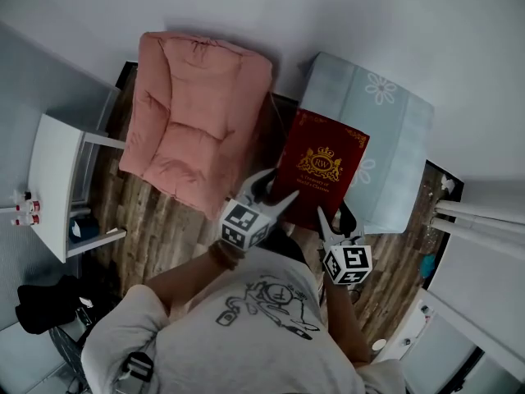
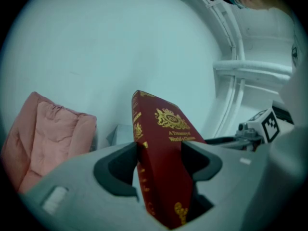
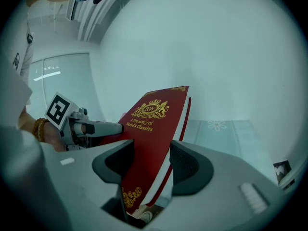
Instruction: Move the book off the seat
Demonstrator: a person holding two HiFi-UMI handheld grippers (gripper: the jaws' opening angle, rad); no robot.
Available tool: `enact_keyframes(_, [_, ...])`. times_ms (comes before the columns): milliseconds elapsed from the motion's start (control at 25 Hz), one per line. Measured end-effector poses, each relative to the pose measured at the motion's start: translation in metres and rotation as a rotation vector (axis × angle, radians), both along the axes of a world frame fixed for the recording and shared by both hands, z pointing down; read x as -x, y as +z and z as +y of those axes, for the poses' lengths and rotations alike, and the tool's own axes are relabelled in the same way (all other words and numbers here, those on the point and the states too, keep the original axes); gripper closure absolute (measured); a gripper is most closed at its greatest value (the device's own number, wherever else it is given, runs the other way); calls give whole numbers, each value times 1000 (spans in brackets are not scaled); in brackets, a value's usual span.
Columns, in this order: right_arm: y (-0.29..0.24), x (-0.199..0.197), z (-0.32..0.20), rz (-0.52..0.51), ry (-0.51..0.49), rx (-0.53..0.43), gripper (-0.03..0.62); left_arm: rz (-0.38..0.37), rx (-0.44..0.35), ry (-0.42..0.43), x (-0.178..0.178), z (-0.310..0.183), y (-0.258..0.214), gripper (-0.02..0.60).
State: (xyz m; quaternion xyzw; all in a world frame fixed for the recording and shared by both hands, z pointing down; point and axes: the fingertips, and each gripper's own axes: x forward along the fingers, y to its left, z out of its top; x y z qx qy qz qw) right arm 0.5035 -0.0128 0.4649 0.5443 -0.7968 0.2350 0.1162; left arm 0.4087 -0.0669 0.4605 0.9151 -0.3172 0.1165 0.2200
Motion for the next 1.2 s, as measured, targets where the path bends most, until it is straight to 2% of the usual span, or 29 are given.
enact_keyframes(560, [97, -15, -44, -16, 30, 124, 359, -37, 140, 40, -18, -47, 103, 296])
enact_keyframes(1200, [211, -35, -90, -43, 16, 243, 359, -52, 263, 5, -36, -90, 222, 295])
